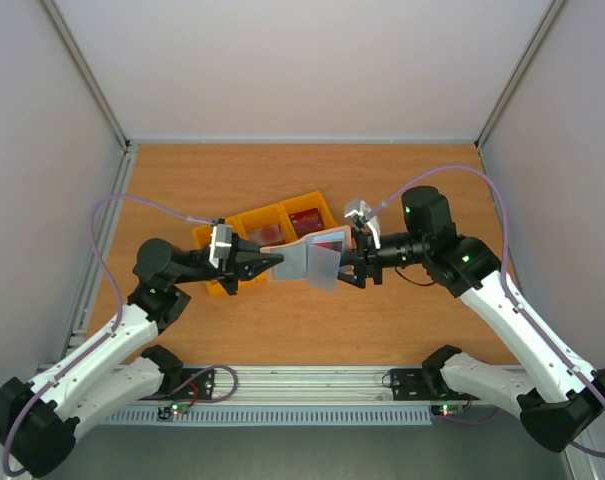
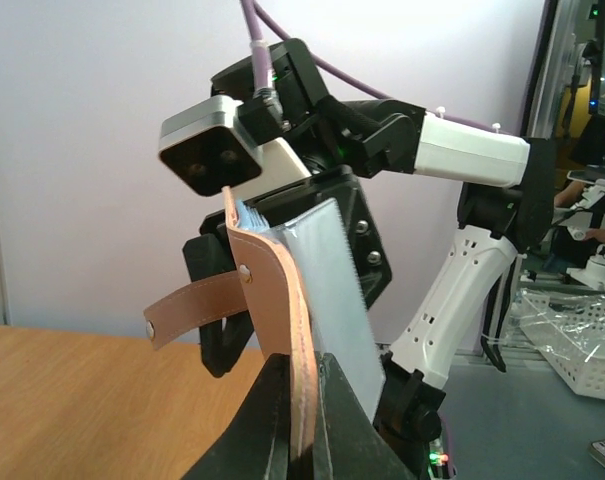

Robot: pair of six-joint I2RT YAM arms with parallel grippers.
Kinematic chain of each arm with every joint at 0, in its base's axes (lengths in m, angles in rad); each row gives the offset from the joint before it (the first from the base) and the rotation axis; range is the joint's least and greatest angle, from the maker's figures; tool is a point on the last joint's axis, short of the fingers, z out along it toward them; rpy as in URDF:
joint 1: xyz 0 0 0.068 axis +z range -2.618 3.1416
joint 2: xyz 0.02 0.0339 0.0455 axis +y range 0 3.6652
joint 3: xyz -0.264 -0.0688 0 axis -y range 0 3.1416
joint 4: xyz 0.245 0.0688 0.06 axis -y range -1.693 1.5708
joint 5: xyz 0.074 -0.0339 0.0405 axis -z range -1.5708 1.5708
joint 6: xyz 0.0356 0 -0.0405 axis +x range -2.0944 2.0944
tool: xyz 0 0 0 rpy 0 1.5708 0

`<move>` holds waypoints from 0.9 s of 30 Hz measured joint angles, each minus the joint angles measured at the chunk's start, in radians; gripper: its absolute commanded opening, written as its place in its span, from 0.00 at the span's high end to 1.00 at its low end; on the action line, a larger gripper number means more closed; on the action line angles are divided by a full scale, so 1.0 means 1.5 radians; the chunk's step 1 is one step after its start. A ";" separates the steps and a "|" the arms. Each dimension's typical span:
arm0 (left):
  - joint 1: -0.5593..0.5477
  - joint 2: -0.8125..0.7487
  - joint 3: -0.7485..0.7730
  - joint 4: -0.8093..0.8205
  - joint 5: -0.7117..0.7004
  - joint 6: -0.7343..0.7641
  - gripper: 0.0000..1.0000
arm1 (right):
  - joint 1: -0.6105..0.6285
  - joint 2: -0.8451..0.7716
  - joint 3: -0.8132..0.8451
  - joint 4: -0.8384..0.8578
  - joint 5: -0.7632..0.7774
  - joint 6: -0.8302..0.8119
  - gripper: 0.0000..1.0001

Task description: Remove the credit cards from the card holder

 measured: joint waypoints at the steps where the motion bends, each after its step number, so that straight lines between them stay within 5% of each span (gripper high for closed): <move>1: 0.000 0.000 0.000 -0.002 -0.005 0.001 1.00 | 0.006 0.000 0.000 0.005 -0.001 0.004 0.34; 5: -0.001 0.000 0.000 -0.017 -0.032 0.004 1.00 | 0.042 0.001 0.003 0.020 0.019 0.021 0.25; 8: -0.001 0.000 -0.001 -0.026 -0.044 0.007 1.00 | 0.086 0.010 0.015 0.030 0.070 0.036 0.27; 18: -0.001 0.000 -0.008 -0.034 -0.058 0.008 1.00 | 0.135 0.016 0.023 0.043 0.229 0.066 0.98; 19: -0.001 0.000 -0.009 -0.035 -0.059 0.008 0.95 | 0.135 0.018 0.026 0.040 0.235 0.072 0.99; 23: -0.001 0.000 -0.011 -0.033 -0.062 0.015 0.05 | 0.138 0.033 0.044 0.032 0.260 0.095 0.99; 27: -0.016 0.000 -0.023 -0.039 -0.068 0.017 0.01 | 0.143 0.063 0.074 0.029 0.323 0.154 0.99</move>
